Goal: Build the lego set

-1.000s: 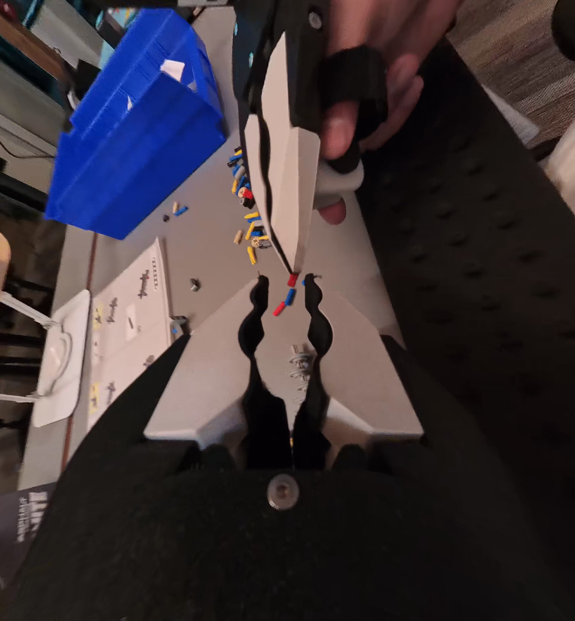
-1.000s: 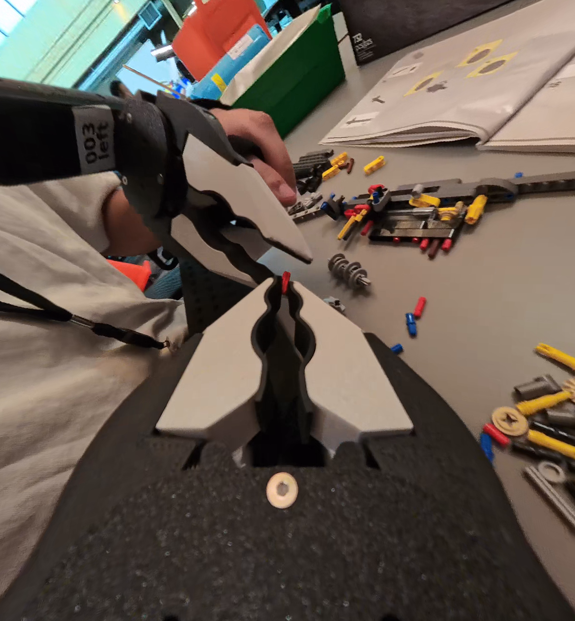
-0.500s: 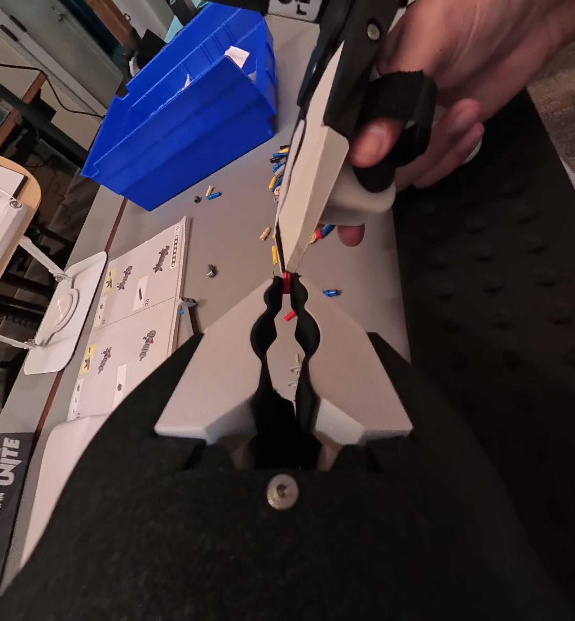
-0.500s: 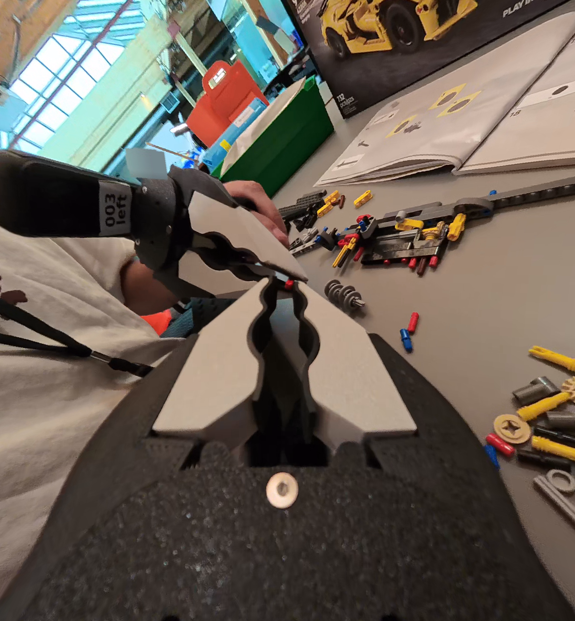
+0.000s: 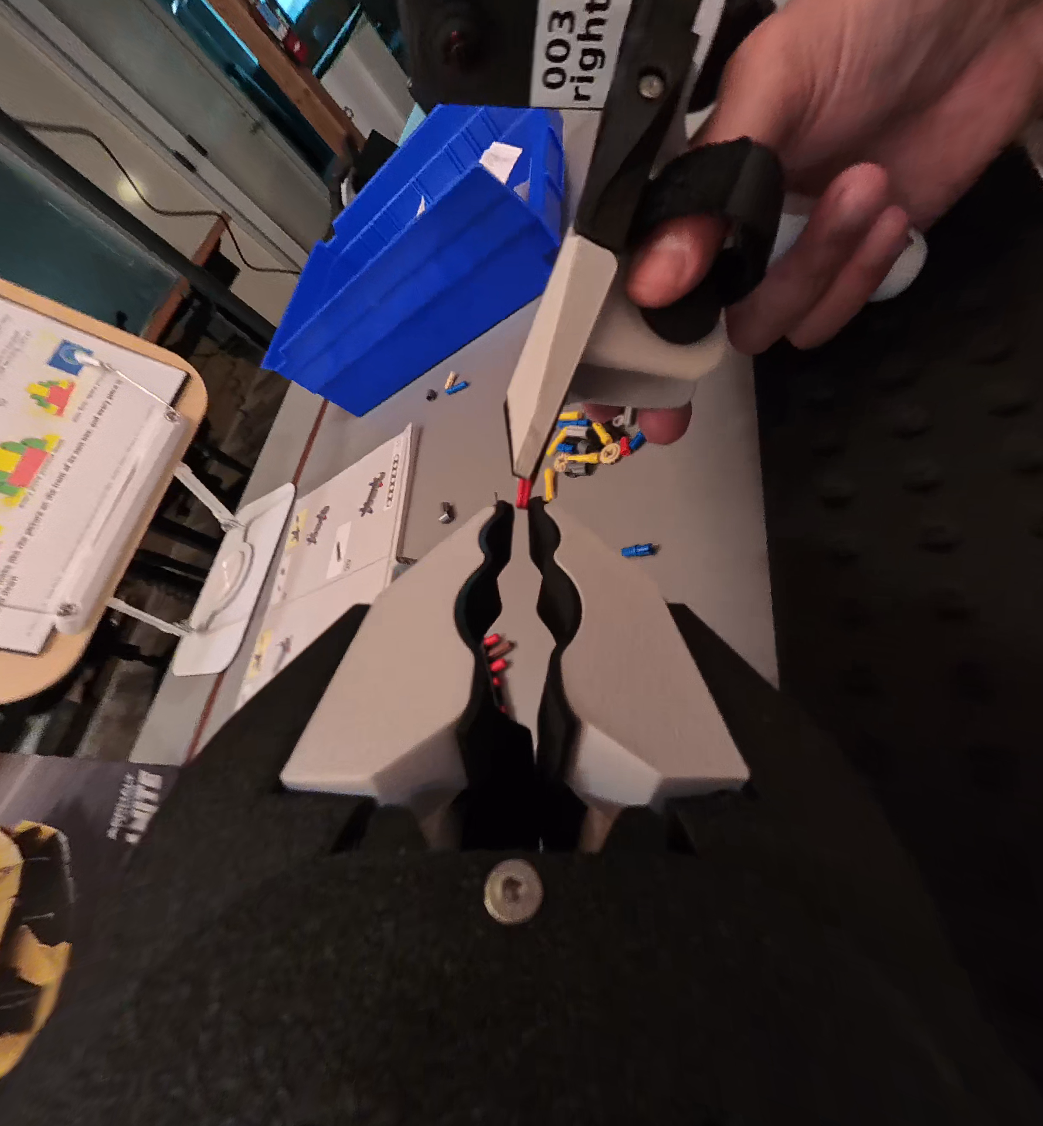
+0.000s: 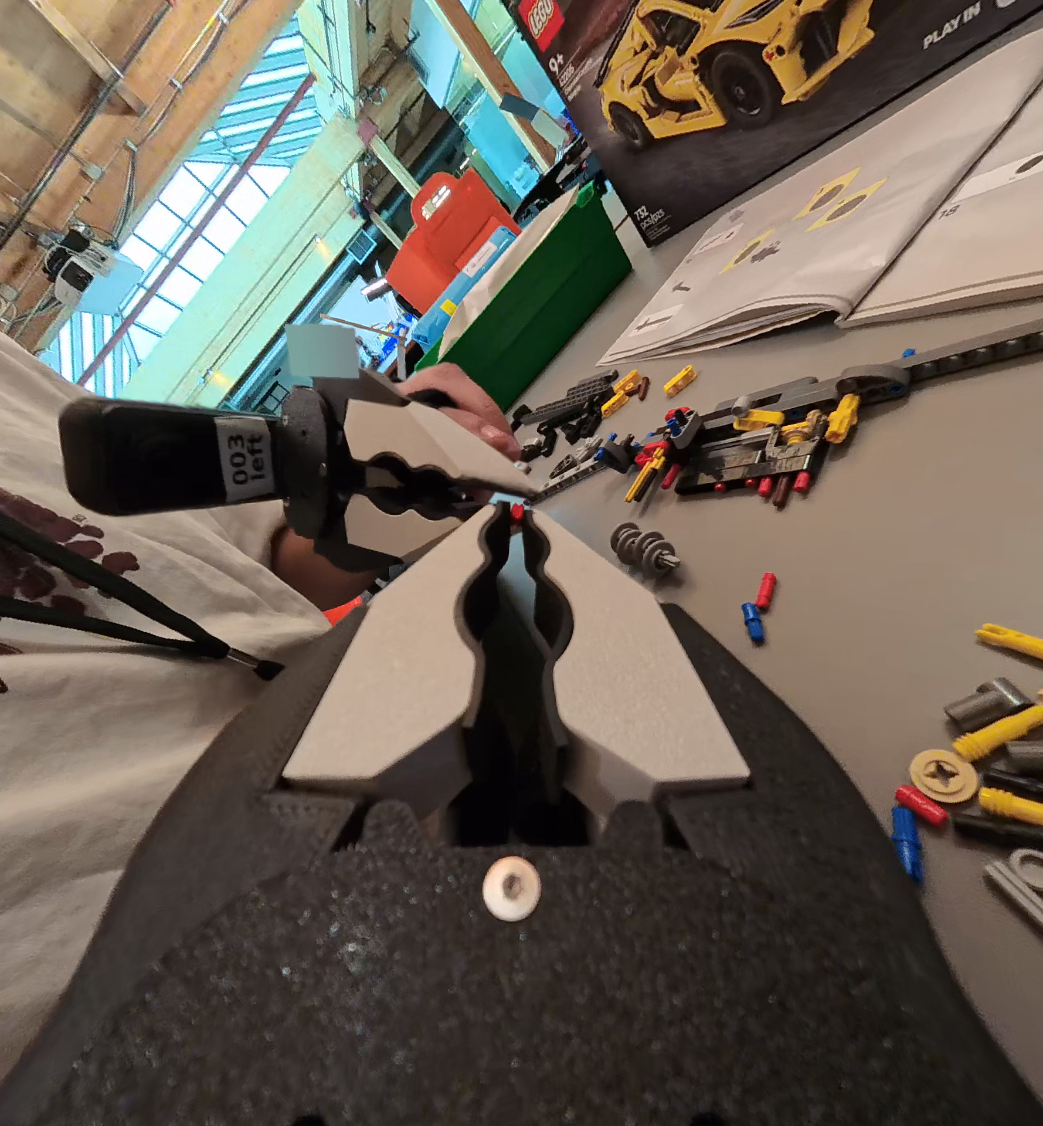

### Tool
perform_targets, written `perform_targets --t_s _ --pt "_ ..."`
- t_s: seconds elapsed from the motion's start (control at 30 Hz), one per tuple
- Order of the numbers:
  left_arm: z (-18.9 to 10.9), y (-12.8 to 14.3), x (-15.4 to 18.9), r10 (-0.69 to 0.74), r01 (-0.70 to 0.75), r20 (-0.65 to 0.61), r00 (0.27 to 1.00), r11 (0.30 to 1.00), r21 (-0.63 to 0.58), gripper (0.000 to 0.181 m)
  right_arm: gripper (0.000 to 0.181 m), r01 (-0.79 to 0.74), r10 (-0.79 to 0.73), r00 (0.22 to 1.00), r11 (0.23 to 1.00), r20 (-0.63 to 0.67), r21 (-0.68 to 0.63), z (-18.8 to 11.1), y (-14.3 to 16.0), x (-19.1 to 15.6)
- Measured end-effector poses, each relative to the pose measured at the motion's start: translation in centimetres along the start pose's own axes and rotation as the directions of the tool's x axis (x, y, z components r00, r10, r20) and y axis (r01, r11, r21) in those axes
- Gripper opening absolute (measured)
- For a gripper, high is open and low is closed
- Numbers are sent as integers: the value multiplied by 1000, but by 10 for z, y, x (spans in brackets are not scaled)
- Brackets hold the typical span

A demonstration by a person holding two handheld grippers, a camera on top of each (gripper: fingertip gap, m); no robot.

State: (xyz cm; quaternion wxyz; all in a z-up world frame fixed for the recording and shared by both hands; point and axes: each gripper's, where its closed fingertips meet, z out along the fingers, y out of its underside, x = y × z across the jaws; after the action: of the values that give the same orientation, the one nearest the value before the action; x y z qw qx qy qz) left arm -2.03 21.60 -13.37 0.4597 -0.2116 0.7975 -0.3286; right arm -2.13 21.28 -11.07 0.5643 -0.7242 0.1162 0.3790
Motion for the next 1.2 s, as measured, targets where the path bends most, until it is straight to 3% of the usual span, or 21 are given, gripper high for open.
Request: perform_targets --t_s 0.17,0.87,0.97,1.07,1.2 --pt "0 0 5 108 -108 -13 994 994 6 2 2 -5 5 1000 999 12 -43 2 6 -1" --pt "-1 0 2 127 -128 -41 991 991 -31 2 3 89 -94 994 993 -60 -83 7 12 4" --pt "-5 17 4 27 -35 -83 996 994 -101 2 3 120 -130 987 987 -94 -103 7 16 7" --pt "-16 60 12 -236 189 -146 961 942 -276 26 3 132 -145 979 987 -144 -92 1 14 12" --pt "-24 65 33 -445 362 -197 873 865 -348 18 3 97 -105 985 993 -138 -66 -1 12 15"
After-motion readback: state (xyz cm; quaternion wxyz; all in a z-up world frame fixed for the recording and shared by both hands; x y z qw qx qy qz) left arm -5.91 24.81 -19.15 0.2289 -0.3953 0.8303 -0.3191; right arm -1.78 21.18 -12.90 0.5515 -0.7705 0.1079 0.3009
